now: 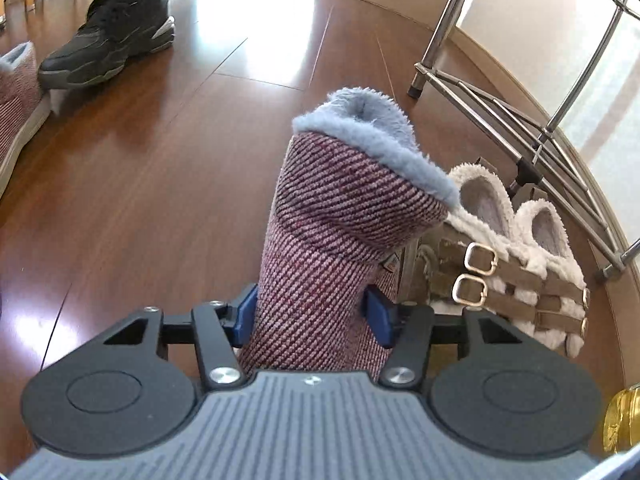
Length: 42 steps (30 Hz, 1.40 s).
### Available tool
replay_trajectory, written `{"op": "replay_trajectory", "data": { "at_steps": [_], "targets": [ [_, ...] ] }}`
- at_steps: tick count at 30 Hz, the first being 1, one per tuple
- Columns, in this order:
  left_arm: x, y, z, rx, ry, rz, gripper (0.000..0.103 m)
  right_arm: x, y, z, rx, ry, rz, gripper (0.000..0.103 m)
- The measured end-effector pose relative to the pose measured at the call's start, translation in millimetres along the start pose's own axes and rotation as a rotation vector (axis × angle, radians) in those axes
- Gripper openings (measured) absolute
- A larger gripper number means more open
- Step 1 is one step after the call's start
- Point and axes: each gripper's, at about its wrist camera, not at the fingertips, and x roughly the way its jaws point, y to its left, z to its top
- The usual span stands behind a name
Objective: Organize scattered shoes
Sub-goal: 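Grasp the pink boot again and stand it beside the tan boots, then grasp the second pink knit boot with the left gripper and place it beside the first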
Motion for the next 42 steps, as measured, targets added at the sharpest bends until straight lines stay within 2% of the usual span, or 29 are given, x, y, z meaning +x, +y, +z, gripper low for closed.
{"op": "replay_trajectory", "data": {
  "at_steps": [3,6,8,10,11,13,15,18,20,23,26,28,32,33,35,37,40,42],
  "targets": [
    [-0.4,1.7,0.4,-0.008,-0.005,-0.003,0.085,2.4,1.1,0.5,-0.044,-0.012,-0.012,0.058],
    [0.7,4.7,0.6,-0.019,-0.005,0.0,0.085,4.5,0.3,-2.5,-0.082,-0.036,-0.04,0.076],
    [2.2,6.8,0.6,-0.023,-0.004,0.005,0.085,3.8,-2.7,-0.4,-0.076,-0.031,-0.031,0.077],
    [5.5,12.6,2.5,-0.047,-0.004,0.014,0.089,-16.2,-8.6,3.8,-0.025,-0.033,0.01,0.082],
    [7.2,16.4,3.9,-0.065,-0.006,0.015,0.089,-28.0,-10.9,4.0,-0.001,-0.059,0.009,0.085],
    [10.7,23.5,6.7,-0.099,-0.008,0.014,0.09,-57.0,-16.9,2.1,0.059,-0.125,0.028,0.098],
    [17.0,33.6,11.4,-0.141,-0.012,0.011,0.09,-83.1,-22.3,-1.5,0.117,-0.172,0.076,0.101],
    [34.0,55.0,24.6,-0.206,-0.028,0.034,0.09,-107.4,-24.6,-11.2,0.174,-0.157,0.225,0.101],
    [47.2,67.3,36.4,-0.231,-0.04,0.055,0.09,-109.4,-18.5,-20.0,0.194,-0.099,0.304,0.101],
    [72.8,81.7,62.7,-0.235,-0.048,0.077,0.09,-100.0,-9.6,-24.4,0.194,-0.042,0.354,0.101],
    [99.8,93.9,85.1,-0.245,-0.04,0.107,0.093,-91.5,-5.3,-21.7,0.197,-0.017,0.362,0.101],
    [125.3,108.5,101.3,-0.302,-0.023,0.121,0.093,-86.3,-5.8,-20.4,0.217,-0.003,0.386,0.101],
    [162.9,129.2,114.8,-0.399,0.014,0.128,0.093,-79.5,-4.0,-22.2,0.231,0.025,0.413,0.101],
    [173.9,134.5,116.1,-0.414,0.023,0.149,0.092,-79.2,-2.9,-23.2,0.23,0.029,0.415,0.101],
    [186.8,141.8,116.3,-0.421,0.012,0.189,0.083,-76.1,-2.5,-24.5,0.228,0.042,0.42,0.101],
    [190.8,150.7,111.9,-0.465,-0.033,0.169,0.07,-72.3,-3.2,-26.4,0.226,0.056,0.419,0.101],
    [184.6,152.1,101.9,-0.471,-0.086,0.156,0.061,-70.9,-4.3,-29.9,0.223,0.065,0.416,0.101],
    [175.8,157.9,89.4,-0.521,-0.14,0.109,0.058,-69.7,-6.9,-30.4,0.226,0.065,0.42,0.101]
  ]
}}
